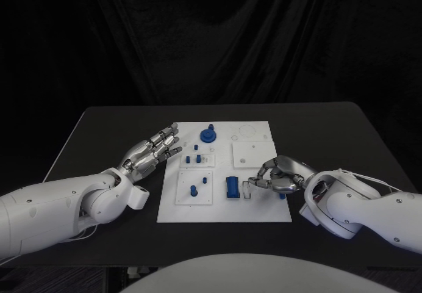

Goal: Assemble the parts on the task board

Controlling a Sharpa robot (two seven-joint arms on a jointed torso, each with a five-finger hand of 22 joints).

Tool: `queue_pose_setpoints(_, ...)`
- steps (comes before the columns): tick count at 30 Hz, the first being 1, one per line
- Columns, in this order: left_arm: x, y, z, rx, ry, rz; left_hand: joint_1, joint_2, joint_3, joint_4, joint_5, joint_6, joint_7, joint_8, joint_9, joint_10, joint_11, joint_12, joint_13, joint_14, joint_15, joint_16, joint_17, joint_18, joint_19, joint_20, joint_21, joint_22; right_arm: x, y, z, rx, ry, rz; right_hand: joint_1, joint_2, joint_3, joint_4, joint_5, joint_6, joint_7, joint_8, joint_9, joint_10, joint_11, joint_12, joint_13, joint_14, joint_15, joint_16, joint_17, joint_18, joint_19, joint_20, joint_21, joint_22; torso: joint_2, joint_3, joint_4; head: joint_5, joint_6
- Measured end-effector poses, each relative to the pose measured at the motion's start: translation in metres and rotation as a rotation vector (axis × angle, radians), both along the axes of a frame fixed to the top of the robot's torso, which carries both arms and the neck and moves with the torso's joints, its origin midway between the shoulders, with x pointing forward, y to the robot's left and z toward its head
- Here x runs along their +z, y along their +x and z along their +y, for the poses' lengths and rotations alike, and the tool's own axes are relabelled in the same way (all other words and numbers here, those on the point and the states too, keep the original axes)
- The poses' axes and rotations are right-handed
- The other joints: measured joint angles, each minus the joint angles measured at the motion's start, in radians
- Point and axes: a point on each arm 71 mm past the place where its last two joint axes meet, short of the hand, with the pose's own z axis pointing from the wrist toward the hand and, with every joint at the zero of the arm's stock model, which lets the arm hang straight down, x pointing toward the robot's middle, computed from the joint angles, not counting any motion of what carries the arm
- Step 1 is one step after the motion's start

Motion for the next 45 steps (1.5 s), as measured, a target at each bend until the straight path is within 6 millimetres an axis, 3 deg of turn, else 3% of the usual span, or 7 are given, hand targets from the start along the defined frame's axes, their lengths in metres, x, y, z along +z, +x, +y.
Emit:
queue_pose_setpoints(7,0.0,-0.001,0.001,0.001,0.0,0.0,0.0,0.0,0.003,-0.003,0.0,-0.003,0.003,0.0,0.0,0.0,0.0,0.0,0.0,0.0,0.0,0.0,0.0,0.0,0.0,0.0,0.0,0.0,0.0,-0.001,-0.033,-0.075,-0.084,-0.014,0.0,0.0,-0.01,0.01,0.007,0.0,0.0,0.003,0.001,0.0,0.0,0.0,0.0,0.0,0.0,0.0,0.0,0.0,0.0,0.0,0.006,0.0,0.0,-0.0001,0.0001,0.003,0.0)
queue_pose_setpoints(16,0.0,0.0,0.001,0.003,0.002,0.0,0.0,0.0,0.003,-0.003,0.0,-0.004,0.003,0.0,0.0,0.0,0.0,0.0,0.0,0.0,0.0,0.0,0.0,0.0,0.0,0.0,0.0,0.0,0.003,-0.002,-0.054,-0.123,-0.183,-0.061,-0.004,-0.004,-0.014,0.014,0.007,0.004,-0.003,0.005,0.001,0.0,0.0,0.0,0.0,0.0,0.0,0.0,0.0,0.0,0.0,0.0,0.011,0.0,0.0,-0.0001,0.0002,-0.002,0.0)
queue_pose_setpoints(28,0.0,0.0,0.002,0.005,0.003,0.0,0.004,-0.004,0.003,-0.003,0.004,-0.003,0.003,0.0,0.0,-0.004,0.004,0.0,0.0,0.0,0.0,0.0,0.001,0.0,0.0,0.0,0.0,0.0,0.0,0.001,-0.062,-0.151,-0.244,-0.077,-0.004,-0.004,-0.017,0.017,0.007,0.009,-0.003,0.005,0.001,0.0,0.0,0.0,0.0,0.0,0.0,0.005,0.0,0.0,0.0,0.0,0.018,0.0,0.0,0.0001,0.0001,-0.009,0.0)
queue_pose_setpoints(33,0.0,0.0,0.002,0.005,0.003,0.0,0.004,-0.004,0.003,-0.003,0.004,-0.003,0.003,0.0,0.0,-0.004,0.004,0.0,0.0,0.0,0.0,0.0,0.001,0.0,0.0,0.0,0.0,0.0,-0.007,-0.002,-0.062,-0.152,-0.255,-0.064,-0.004,-0.005,-0.017,0.017,0.002,0.012,-0.006,0.005,0.001,0.0,0.0,0.0,0.0,0.0,0.0,0.005,0.0,0.0,0.0,0.0,0.018,0.0,0.0,0.0003,0.0001,-0.006,0.0)
queue_pose_setpoints(38,0.0,0.0,0.002,0.005,0.004,0.0,0.004,-0.004,0.006,-0.006,0.004,-0.003,0.003,0.0,0.0,-0.004,0.004,0.0,0.0,0.0,0.0,0.0,0.001,0.0,0.0,0.0,0.0,0.0,-0.014,-0.004,-0.06,-0.147,-0.261,-0.052,0.012,-0.019,-0.017,0.017,-0.009,0.015,-0.01,0.005,0.001,-0.004,-0.003,0.0,0.0,0.004,-0.004,0.005,0.0,0.0,-0.004,-0.004,0.018,0.0,0.0,0.0003,0.0001,-0.006,0.0)
queue_pose_setpoints(45,0.0,0.0,0.001,0.003,0.002,0.0,0.008,0.0,0.007,-0.007,0.008,-0.003,0.003,0.0,0.0,-0.004,0.004,0.0,0.0,0.0,0.0,0.0,0.0,0.0,0.0,0.0,0.0,0.001,-0.019,-0.005,-0.057,-0.138,-0.265,-0.041,0.023,-0.017,-0.017,0.017,-0.013,0.015,-0.01,0.005,0.001,0.0,-0.007,0.0,0.0,0.0,-0.007,0.005,0.0,0.0,-0.001,-0.006,0.018,0.0,0.0,0.0004,0.0001,-0.009,0.0)
